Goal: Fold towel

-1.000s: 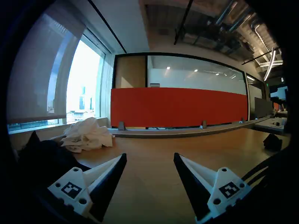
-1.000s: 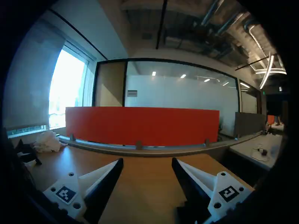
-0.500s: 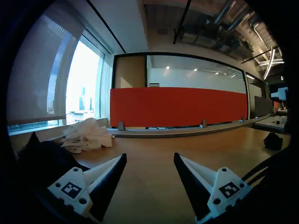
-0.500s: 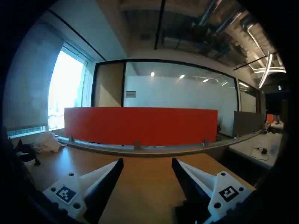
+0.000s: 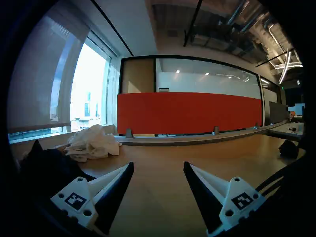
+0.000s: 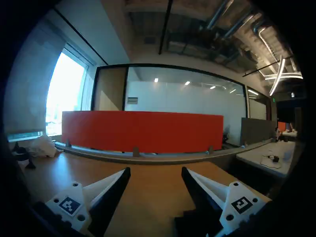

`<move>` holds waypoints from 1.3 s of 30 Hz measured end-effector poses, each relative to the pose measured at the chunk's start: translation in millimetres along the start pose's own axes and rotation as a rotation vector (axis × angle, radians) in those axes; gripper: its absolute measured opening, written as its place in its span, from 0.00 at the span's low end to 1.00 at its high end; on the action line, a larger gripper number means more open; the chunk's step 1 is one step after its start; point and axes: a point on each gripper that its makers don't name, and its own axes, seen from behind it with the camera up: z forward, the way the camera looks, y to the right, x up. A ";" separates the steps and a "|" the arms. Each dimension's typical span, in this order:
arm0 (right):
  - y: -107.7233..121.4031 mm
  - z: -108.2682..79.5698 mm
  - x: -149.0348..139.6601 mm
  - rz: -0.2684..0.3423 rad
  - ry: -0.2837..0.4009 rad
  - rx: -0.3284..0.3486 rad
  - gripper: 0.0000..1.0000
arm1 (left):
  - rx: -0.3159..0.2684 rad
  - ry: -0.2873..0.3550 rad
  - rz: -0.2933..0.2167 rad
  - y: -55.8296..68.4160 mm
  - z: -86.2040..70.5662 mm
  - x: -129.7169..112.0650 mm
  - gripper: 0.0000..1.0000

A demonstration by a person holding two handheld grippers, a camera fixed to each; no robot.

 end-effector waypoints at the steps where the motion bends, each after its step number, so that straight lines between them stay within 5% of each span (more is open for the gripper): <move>1: -0.1 -0.3 -3.9 0.002 -0.001 0.004 1.00 | 0.002 0.000 0.000 -0.2 -0.1 0.0 0.93; 17: -22.6 3.9 -66.8 0.042 -0.014 0.061 1.00 | 0.004 0.000 0.000 -1.3 0.4 -0.3 0.93; 29: -7.2 7.3 -75.9 0.088 -0.010 0.035 1.00 | 0.004 0.000 0.000 -0.7 0.4 -0.2 0.94; 39: -12.4 5.0 -83.6 0.068 -0.005 0.043 1.00 | 0.004 0.000 0.000 -1.2 0.6 0.2 0.94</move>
